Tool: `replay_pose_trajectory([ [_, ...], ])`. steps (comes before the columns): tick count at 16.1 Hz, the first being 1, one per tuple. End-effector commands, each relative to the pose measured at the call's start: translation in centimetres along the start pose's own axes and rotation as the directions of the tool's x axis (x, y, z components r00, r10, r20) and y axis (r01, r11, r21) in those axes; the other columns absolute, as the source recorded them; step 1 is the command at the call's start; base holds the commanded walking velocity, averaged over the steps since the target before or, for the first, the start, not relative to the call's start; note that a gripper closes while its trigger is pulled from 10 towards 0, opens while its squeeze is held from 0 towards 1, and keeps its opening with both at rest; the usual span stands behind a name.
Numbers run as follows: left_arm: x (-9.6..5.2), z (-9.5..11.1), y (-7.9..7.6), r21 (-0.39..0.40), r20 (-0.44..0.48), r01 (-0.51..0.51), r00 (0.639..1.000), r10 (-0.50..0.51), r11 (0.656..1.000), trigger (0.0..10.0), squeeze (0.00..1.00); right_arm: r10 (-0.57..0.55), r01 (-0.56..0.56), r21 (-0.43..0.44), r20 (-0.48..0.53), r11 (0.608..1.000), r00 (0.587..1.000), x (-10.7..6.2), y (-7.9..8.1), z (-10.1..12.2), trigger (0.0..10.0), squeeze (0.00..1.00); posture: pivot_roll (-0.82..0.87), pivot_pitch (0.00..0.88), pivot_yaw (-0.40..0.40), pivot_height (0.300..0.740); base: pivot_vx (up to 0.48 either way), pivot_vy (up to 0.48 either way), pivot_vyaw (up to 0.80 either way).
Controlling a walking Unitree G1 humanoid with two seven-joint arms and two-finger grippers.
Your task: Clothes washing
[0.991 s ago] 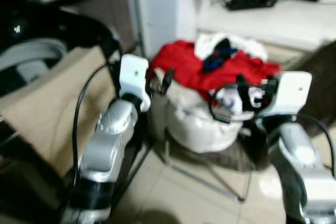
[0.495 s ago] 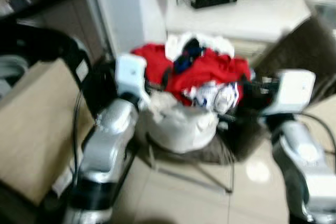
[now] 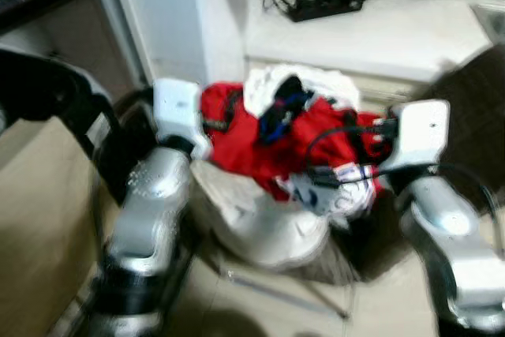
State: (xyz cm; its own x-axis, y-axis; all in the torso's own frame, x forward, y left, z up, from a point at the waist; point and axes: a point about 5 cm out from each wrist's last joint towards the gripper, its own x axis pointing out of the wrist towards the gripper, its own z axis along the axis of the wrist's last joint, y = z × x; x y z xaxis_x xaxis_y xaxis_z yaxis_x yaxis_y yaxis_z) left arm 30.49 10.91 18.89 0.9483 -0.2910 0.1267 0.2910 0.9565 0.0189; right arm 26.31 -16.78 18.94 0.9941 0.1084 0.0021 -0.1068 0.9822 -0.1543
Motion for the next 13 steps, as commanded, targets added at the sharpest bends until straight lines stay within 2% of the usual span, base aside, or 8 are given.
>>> replay_pose_trajectory([
  [1, -0.6, 0.5, 1.5, 0.028, 0.015, -0.061, 0.998, 0.06, 0.998, 10.0, 0.0, 0.073, -0.073, 0.006, 0.027, 0.997, 0.997, 0.1, 1.3, 0.5, 10.0, 0.0, -0.12, 0.0, 0.02, 0.74, 0.45, 0.0, 0.8],
  [3, -1.5, 0.4, 2.0, 0.026, 0.009, -0.071, 0.997, 0.071, 0.997, 10.0, 0.0, 0.13, -0.13, 0.013, 0.044, 0.991, 0.991, -0.2, 2.1, 0.7, 10.0, 0.0, -0.12, 0.0, 0.02, 0.74, 0.437, 0.0, 0.8],
  [4, -2.0, 0.3, 2.0, 0.009, 0.006, -0.051, 0.999, 0.051, 0.999, 10.0, 0.0, 0.127, -0.13, 0.083, 0.043, 0.988, 0.991, -0.4, 2.3, 0.5, 10.0, 0.0, -0.11, 0.0, 0.024, 0.74, 0.0, 0.0, 0.0],
  [6, -2.5, 0.1, 1.8, -0.009, 0.01, -0.028, 1.0, 0.028, 1.0, 10.0, 0.0, 0.122, -0.125, 0.08, 0.043, 0.989, 0.992, -0.6, 2.4, 0.3, 10.0, 0.0, -0.11, 0.0, 0.029, 0.74, 0.0, 0.0, 0.0],
  [8, -2.3, -0.3, 1.5, 0.007, -0.02, -0.005, 1.0, 0.005, 1.0, 10.0, 0.0, 0.084, -0.087, 0.1, 0.035, 0.991, 0.996, -0.8, 2.2, 0.0, 10.0, 0.0, -0.11, 0.0, 0.045, 0.74, 0.0, 0.0, 0.0],
  [13, -1.2, 0.6, 1.3, 0.001, 0.007, 0.019, 1.0, -0.019, 1.0, 10.0, 0.0, 0.005, -0.006, 0.122, 0.012, 0.993, 1.0, -1.6, 1.4, -0.4, 10.0, 0.0, -0.12, 0.0, 0.069, 0.74, 0.0, 0.0, 0.0],
])
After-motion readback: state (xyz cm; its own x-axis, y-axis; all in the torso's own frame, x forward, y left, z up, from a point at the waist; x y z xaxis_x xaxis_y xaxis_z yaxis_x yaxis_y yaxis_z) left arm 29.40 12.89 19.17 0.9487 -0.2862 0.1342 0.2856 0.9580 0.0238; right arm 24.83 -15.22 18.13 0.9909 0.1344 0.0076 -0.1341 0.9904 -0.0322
